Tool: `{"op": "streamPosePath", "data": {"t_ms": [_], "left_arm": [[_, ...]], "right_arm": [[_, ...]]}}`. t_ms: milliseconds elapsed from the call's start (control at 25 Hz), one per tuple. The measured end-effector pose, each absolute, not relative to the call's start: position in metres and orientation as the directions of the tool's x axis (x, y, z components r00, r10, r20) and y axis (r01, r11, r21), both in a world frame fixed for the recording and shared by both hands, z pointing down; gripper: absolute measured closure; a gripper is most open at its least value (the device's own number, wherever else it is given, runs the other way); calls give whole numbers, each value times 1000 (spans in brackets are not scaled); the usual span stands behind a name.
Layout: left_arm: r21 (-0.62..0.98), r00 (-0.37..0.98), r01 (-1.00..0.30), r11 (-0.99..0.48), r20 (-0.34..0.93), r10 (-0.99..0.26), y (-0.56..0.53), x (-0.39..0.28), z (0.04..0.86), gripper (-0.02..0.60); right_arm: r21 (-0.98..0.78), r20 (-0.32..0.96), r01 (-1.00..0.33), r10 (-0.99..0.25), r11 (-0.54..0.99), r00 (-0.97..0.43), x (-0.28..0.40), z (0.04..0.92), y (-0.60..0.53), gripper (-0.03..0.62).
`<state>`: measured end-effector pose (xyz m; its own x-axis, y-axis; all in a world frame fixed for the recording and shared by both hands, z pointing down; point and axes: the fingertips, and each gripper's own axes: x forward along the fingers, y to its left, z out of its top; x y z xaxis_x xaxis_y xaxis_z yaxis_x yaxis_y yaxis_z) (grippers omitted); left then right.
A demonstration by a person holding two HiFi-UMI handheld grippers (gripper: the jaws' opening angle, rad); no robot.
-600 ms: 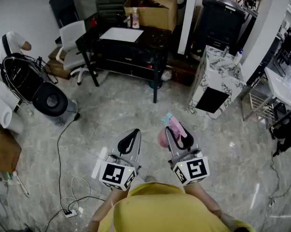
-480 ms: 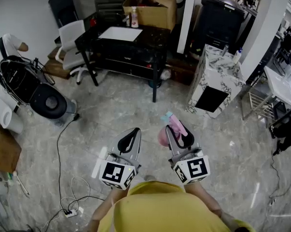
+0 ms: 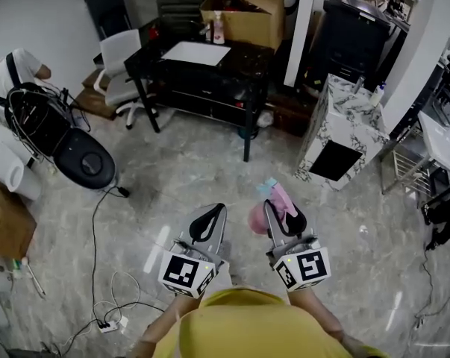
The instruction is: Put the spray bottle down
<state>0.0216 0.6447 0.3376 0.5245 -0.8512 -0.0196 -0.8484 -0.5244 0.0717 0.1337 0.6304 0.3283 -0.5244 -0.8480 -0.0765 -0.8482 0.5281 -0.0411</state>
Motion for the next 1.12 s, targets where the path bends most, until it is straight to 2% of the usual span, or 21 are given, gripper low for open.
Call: {"op": "streamPosePath", "data": {"t_ms": [400, 1120], "left_arm": [[84, 546, -834, -546, -22, -837, 572, 0, 349, 583], [59, 585, -807, -588, -65, -809, 341, -80, 335, 583]], "right_arm": [[-35, -79, -861, -860, 508, -504, 113, 334, 560, 445], [8, -84, -890, -887, 455, -454, 37, 325, 339, 445]]}}
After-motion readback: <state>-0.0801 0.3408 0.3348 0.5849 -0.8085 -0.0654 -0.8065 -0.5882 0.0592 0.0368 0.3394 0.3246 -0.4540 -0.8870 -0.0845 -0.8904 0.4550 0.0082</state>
